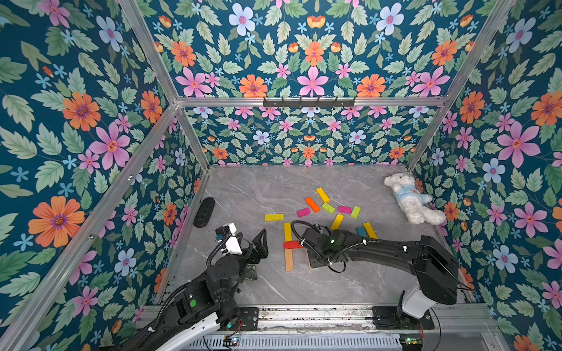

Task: Assemble the letter h with building blocks
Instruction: Assemble the building block at the center of the board.

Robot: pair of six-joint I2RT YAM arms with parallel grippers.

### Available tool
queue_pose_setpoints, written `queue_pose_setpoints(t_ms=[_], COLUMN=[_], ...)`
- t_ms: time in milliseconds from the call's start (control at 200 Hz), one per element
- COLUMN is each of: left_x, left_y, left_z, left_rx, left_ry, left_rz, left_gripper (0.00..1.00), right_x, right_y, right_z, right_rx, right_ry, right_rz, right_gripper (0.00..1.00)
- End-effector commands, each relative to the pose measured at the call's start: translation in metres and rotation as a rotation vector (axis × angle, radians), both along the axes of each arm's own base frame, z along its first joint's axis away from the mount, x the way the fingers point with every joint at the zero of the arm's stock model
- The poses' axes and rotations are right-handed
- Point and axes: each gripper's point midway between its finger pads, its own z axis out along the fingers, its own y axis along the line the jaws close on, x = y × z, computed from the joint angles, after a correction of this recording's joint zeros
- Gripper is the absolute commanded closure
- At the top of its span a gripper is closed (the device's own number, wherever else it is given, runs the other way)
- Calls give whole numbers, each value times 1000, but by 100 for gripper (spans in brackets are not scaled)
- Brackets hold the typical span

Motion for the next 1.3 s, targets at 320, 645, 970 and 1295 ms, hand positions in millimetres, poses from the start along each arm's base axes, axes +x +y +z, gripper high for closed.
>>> queue_pose_setpoints(t_ms=[320, 645, 970, 1295], left_x=[0, 1, 0, 6], left_y=[1, 2, 1, -5], left_z=[1, 0, 2, 2], left_rx=[0, 4, -6, -4], left_ry=[-2, -3, -4, 2], left_rz=[7, 12, 4, 24], left_gripper=[1, 0, 1, 1], right_x=[-21, -14, -15, 93], right_y=[22, 23, 29, -65], right_z=[-34, -38, -2, 39], right_rx=[79, 34, 107, 202], right_ry=[84, 68, 10, -81], right_rz=[-27, -17, 67, -411], right_gripper=[100, 100, 77, 38])
